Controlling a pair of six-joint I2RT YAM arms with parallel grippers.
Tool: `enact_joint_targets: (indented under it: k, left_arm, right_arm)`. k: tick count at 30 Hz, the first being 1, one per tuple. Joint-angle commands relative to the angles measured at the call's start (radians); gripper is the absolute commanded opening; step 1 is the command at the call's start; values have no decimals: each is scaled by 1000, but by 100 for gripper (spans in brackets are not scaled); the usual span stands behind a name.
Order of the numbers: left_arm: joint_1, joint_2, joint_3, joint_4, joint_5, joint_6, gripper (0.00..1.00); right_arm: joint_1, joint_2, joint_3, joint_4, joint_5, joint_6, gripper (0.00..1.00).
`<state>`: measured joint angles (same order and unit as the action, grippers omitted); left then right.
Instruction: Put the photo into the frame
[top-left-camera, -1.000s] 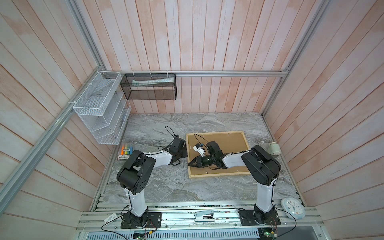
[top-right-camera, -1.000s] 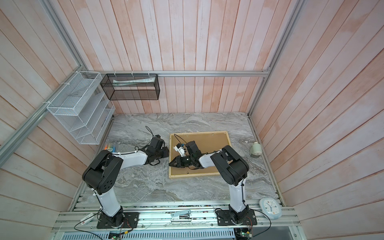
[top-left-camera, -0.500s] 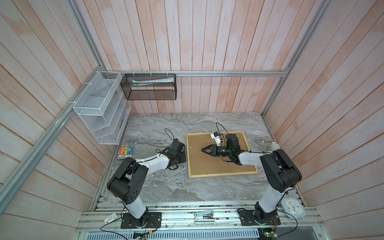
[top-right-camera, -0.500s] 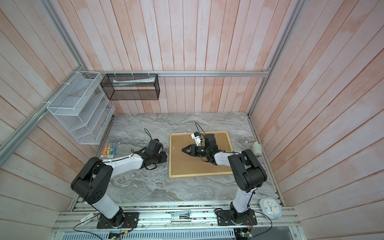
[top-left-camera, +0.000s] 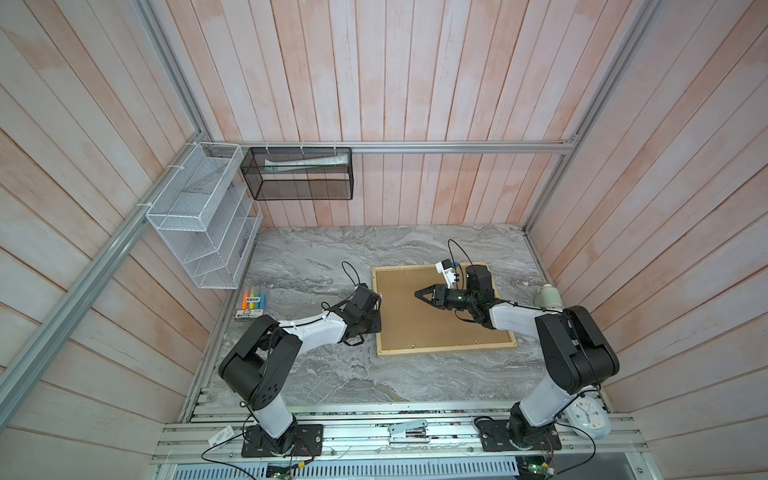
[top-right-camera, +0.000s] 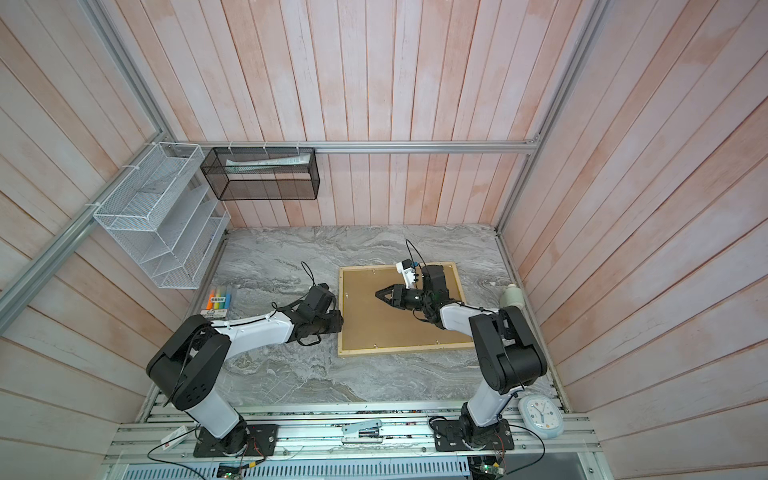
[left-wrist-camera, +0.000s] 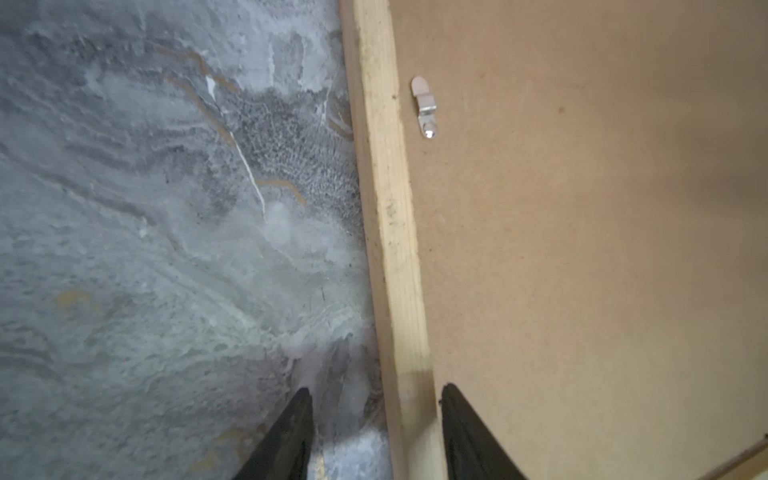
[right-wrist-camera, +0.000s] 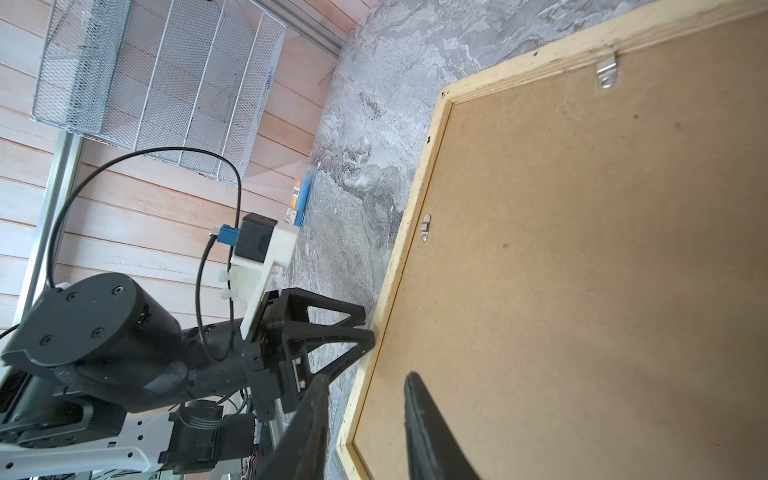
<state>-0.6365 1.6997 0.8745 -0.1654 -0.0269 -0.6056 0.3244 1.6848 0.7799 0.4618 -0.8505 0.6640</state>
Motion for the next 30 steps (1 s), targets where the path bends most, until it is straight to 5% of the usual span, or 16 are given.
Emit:
enact_joint_targets:
  k: [1, 20, 30]
  left_arm:
    - [-6, 26, 23, -15, 6, -1, 51]
    - [-6, 89, 59, -46, 21, 25, 45]
    - [-5, 99, 95, -116, -10, 78, 34]
  right_arm:
    - [-5, -7, -7, -15, 1, -14, 34]
    - [9, 80, 75, -104, 88, -26, 35]
    - [50, 136, 127, -122, 119, -18, 34]
